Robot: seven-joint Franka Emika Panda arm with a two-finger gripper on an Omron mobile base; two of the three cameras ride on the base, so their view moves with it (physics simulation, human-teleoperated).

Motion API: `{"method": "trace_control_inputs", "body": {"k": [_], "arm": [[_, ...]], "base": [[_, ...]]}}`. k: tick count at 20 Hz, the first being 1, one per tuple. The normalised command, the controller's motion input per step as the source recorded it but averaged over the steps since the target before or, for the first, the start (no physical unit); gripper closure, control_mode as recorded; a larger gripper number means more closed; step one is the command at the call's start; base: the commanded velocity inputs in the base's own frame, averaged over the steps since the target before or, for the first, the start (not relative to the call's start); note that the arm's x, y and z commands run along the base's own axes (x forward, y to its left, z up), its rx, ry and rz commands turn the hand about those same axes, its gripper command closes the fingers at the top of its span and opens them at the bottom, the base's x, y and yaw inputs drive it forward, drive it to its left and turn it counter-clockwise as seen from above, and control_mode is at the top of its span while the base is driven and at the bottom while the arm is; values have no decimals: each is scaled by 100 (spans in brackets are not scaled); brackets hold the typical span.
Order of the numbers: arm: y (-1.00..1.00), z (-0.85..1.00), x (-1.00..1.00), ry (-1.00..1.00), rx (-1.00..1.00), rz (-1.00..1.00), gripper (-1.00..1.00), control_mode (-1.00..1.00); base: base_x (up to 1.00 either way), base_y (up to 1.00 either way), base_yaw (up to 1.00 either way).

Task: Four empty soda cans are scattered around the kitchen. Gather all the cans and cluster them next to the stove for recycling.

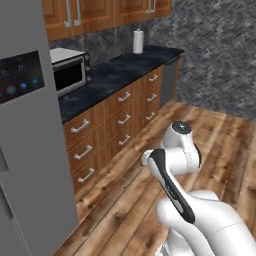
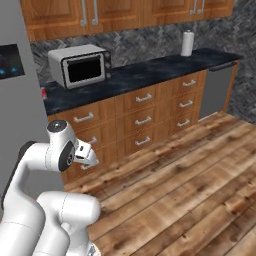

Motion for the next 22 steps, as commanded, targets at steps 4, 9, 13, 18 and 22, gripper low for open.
{"method": "trace_control_inputs", "body": {"k": [4,9,13,18,22], "arm": [[0,0,0,0,0,0,-100,100],[0,0,0,0,0,0,-100,100],[0,0,0,0,0,0,-100,100],[0,0,0,0,0,0,-100,100],[0,0,0,0,0,0,-100,100]], "base": [[69,-5,0],[70,-6,2],[70,-6,2],[70,-6,2],[70,-6,2]]}}
